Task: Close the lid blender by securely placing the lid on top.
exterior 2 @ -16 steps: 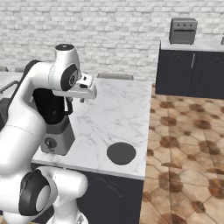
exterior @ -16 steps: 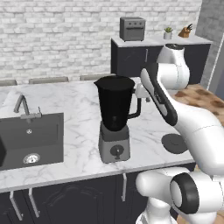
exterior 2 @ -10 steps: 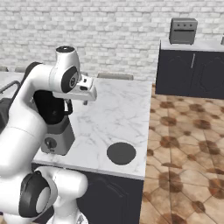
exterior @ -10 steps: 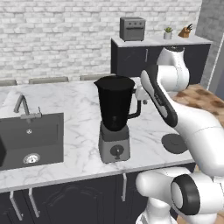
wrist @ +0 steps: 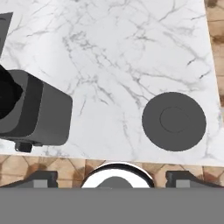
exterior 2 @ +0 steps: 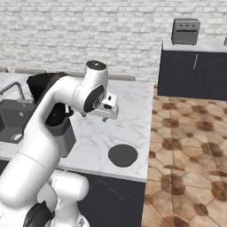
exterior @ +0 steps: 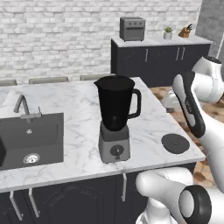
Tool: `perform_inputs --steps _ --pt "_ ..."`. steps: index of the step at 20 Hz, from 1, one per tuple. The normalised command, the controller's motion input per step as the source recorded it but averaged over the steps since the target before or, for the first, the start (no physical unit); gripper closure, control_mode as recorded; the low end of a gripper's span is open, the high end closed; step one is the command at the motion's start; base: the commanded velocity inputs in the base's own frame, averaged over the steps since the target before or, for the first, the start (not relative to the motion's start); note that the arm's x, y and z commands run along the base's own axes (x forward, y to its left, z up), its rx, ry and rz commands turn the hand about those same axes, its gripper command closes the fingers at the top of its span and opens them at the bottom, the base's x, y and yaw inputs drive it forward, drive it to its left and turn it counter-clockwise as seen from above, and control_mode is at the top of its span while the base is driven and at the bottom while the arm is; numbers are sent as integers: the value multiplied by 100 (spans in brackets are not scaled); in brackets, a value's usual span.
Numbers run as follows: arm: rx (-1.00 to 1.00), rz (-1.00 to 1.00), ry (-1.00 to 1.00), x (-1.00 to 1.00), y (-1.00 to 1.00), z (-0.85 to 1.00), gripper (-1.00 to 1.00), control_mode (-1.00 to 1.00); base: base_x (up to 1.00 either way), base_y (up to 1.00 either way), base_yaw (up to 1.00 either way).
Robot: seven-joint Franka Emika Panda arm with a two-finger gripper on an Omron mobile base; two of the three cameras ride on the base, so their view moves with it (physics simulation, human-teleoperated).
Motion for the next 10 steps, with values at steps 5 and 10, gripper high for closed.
perform_inputs --steps 5,10 --pt "4 -5 24 -1 -56 -71 -100 -100 0 0 0" --pt "-4 0 11 0 0 -76 -100 -100 0 0 0"
